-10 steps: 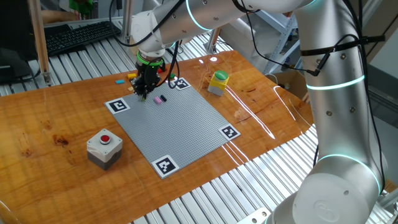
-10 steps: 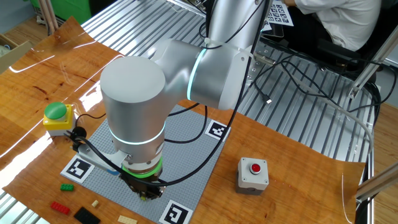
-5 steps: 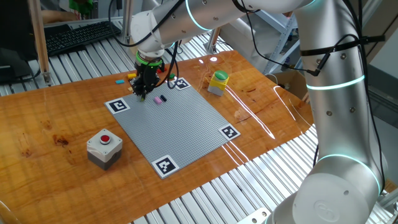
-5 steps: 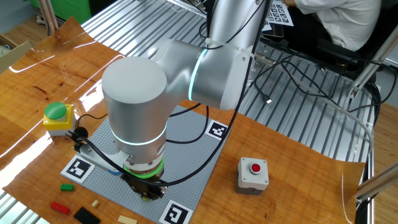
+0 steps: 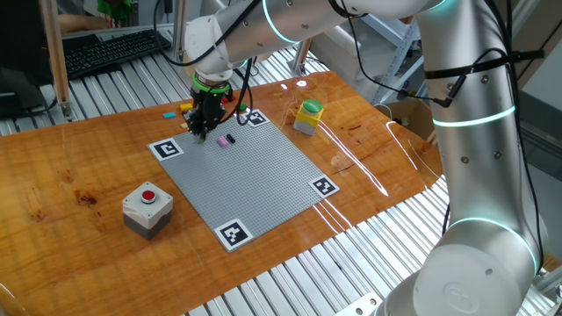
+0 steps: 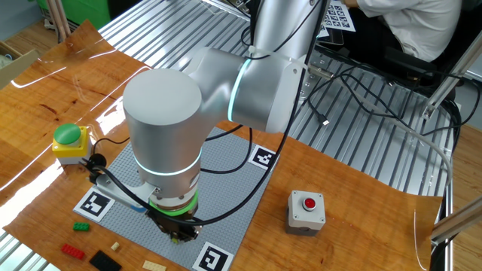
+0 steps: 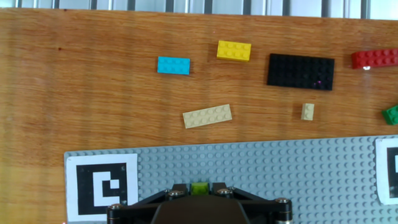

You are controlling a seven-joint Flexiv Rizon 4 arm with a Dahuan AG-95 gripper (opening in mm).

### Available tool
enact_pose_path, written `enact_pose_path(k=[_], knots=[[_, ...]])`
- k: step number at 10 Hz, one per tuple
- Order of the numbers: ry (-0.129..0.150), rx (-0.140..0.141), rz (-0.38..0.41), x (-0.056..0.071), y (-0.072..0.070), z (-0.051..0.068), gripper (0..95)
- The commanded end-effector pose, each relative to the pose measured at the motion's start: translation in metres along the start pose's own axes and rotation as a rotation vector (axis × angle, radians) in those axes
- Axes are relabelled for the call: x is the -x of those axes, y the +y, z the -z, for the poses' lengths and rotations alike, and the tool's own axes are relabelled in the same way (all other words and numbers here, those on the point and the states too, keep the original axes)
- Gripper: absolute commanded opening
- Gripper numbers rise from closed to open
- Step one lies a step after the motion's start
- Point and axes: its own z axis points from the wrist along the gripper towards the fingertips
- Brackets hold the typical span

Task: Build with small Lego blocks

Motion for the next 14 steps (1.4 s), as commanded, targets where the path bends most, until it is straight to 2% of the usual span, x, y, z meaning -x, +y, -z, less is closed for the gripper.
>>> enact_pose_path(k=[1, 11, 12, 14], knots=[[-0.001, -0.001, -0.001, 0.0001, -0.0006, -0.0018, 0.0], [-0.001, -0.019, -0.042, -0.0001, 0.0000, -0.0017, 0.0], [-0.001, -0.023, -0.045, -0.0001, 0.0000, -0.0014, 19.0], [-0.001, -0.026, -0.057, -0.0001, 0.0002, -0.0020, 19.0]])
